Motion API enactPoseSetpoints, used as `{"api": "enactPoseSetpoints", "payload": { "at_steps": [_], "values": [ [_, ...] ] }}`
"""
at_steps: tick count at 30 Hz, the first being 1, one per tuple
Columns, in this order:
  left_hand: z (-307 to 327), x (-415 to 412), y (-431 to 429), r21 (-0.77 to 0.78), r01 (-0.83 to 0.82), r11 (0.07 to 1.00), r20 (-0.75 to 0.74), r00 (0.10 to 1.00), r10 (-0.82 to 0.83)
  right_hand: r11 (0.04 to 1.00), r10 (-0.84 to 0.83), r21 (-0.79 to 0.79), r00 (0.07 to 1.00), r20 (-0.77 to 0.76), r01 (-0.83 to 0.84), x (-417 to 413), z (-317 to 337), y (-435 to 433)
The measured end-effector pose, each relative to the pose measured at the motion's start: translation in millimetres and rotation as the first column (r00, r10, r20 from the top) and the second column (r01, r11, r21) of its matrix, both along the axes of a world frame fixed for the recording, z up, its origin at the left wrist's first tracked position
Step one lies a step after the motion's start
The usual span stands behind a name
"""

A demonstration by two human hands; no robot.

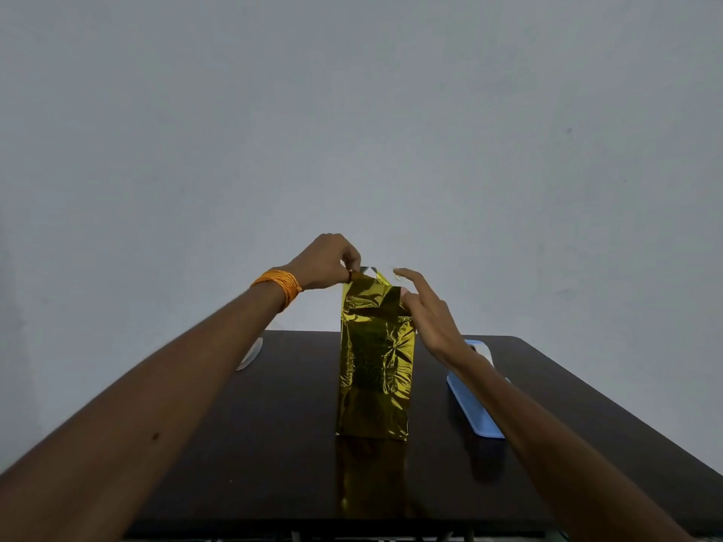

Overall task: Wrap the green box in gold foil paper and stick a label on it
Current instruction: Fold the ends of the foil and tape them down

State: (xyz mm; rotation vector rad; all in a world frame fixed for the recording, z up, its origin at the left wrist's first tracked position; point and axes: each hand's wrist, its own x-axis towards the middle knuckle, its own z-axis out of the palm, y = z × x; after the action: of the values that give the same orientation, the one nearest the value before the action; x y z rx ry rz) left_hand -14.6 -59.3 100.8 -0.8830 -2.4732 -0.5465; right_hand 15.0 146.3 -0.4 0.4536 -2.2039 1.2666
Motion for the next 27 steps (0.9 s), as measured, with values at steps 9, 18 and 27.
{"api": "enactPoseSetpoints", "payload": {
  "at_steps": [9, 18, 27],
  "values": [
    [-17.1, -0.8, -9.4, 0.709, 0.066, 0.702, 0.027, 0.992, -0.12, 1.0, -0.018, -0.003, 0.999, -0.032, 0.018, 5.4, 0.4, -2.6],
    [-111.1, -8.4, -8.6, 0.824, -0.185, 0.535, 0.38, 0.882, -0.281, 1.0, -0.006, -0.013, 1.0, -0.006, 0.006, 10.7, 0.9, -4.8],
    [-95.7, -11.7, 8.4, 0.804, -0.213, 0.555, 0.479, 0.786, -0.391, 0.999, 0.04, -0.032, 0.998, 0.051, -0.039, 14.9, 7.1, -2.3]
  ]
}}
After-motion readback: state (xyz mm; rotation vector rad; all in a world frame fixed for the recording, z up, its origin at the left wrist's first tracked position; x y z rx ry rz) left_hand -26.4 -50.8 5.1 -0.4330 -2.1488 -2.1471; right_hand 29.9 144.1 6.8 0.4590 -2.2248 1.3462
